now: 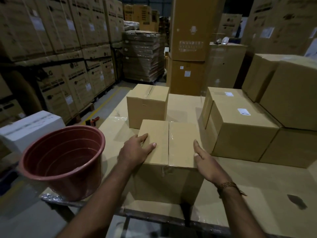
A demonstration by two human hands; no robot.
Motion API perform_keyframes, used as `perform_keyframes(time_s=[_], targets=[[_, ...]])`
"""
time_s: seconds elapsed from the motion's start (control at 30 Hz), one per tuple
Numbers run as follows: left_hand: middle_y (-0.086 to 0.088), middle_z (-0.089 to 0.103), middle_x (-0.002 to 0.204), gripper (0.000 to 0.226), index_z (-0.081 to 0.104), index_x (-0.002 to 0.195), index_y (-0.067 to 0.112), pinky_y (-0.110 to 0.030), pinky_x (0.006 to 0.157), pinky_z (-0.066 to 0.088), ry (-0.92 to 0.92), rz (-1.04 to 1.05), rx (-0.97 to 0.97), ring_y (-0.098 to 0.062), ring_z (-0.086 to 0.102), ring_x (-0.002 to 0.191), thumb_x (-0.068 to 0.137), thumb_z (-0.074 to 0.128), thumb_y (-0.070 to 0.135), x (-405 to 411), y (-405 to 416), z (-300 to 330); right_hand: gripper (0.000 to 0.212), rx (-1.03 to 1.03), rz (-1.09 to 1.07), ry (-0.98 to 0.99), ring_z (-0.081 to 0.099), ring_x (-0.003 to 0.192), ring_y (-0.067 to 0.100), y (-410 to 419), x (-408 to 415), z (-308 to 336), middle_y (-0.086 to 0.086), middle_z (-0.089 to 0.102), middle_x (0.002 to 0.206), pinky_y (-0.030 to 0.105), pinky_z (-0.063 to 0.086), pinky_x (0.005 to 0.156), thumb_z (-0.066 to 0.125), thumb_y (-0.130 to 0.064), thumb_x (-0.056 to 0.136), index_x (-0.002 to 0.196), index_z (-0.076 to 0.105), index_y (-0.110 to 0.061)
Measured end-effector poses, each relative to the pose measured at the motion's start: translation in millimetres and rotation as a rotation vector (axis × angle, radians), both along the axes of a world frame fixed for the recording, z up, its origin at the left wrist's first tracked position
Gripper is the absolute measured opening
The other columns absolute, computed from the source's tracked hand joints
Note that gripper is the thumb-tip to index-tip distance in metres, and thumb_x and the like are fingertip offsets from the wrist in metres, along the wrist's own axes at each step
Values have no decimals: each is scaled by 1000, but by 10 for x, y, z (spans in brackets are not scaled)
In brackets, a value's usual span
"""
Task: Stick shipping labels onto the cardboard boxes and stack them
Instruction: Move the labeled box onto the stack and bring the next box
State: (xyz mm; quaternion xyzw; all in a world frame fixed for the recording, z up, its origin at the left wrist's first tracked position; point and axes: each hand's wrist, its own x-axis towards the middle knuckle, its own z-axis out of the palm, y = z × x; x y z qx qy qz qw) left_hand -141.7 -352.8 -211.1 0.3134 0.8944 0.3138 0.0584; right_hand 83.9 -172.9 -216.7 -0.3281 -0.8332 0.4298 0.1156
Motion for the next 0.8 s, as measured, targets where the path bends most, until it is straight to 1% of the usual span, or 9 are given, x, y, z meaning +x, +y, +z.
perform_keyframes(time_s=[0.1, 0.2, 0.3, 0.37, 0.43, 0.5, 0.6, 0.67, 0.8], targets=[[0, 60, 145, 74, 56, 151, 30, -46, 98, 55, 112, 42, -19, -24, 60, 127, 91, 61, 72, -205, 24, 27, 59, -34, 5, 20, 30, 156, 22, 41, -292, -16, 0, 27, 173, 28, 22, 116, 31, -27, 116, 170, 9, -37], [-4, 65, 132, 58, 67, 137, 23, -45, 93, 57, 214, 81, -51, -24, 63, 115, 96, 61, 63, -468, 73, 63, 59, -56, -20, 37, 38, 149, 23, 46, -632, -52, 1, 34, 169, 29, 28, 114, 30, -30, 116, 170, 8, -38], [-6, 64, 114, 44, 72, 113, 20, -41, 80, 55, 338, 63, -228, -24, 61, 97, 100, 55, 59, -746, 147, 162, 59, -67, -41, 43, 47, 136, 22, 40, -973, -104, 2, 40, 162, 39, 40, 116, 29, -36, 115, 168, 6, -44], [-7, 62, 112, 43, 70, 112, 19, -39, 77, 49, 366, 27, -352, -23, 56, 94, 104, 51, 56, -938, 204, 253, 59, -72, -38, 45, 49, 134, 23, 40, -1176, -116, 2, 41, 161, 44, 43, 116, 29, -38, 114, 167, 4, -46], [-9, 62, 122, 45, 66, 122, 19, -41, 82, 46, 356, -41, -473, -24, 54, 101, 106, 46, 56, -1159, 246, 333, 60, -68, -39, 40, 50, 134, 24, 39, -1358, -121, 3, 39, 161, 47, 44, 116, 28, -40, 114, 167, 2, -47], [-13, 54, 145, 60, 53, 141, 19, -49, 98, 47, 313, -128, -606, -31, 53, 124, 104, 41, 63, -1389, 265, 386, 60, -55, -42, 32, 50, 135, 26, 51, -1528, -125, 4, 37, 163, 48, 44, 116, 27, -41, 114, 167, 1, -47], [-12, 19, 173, 90, 19, 166, 22, -59, 120, 32, 203, -208, -747, -39, 25, 156, 98, 34, 78, -1657, 252, 443, 60, -60, -42, 27, 45, 142, 27, 99, -1758, -120, 4, 32, 168, 50, 40, 120, 27, -41, 113, 166, 0, -47], [-8, 8, 176, 96, 9, 168, 23, -61, 124, 26, 185, -221, -768, -38, 15, 159, 96, 32, 82, -1801, 250, 444, 60, -67, -40, 31, 41, 147, 28, 120, -1890, -93, 5, 27, 171, 48, 36, 123, 28, -38, 114, 167, 1, -47], [-6, -1, 177, 94, 1, 168, 24, -61, 124, 24, 163, -225, -759, -37, 14, 160, 98, 29, 80, -2081, 293, 403, 59, -69, -64, 37, 28, 157, 31, 118, -2141, -86, 4, 17, 176, 48, 27, 125, 29, -35, 116, 168, 3, -45]])
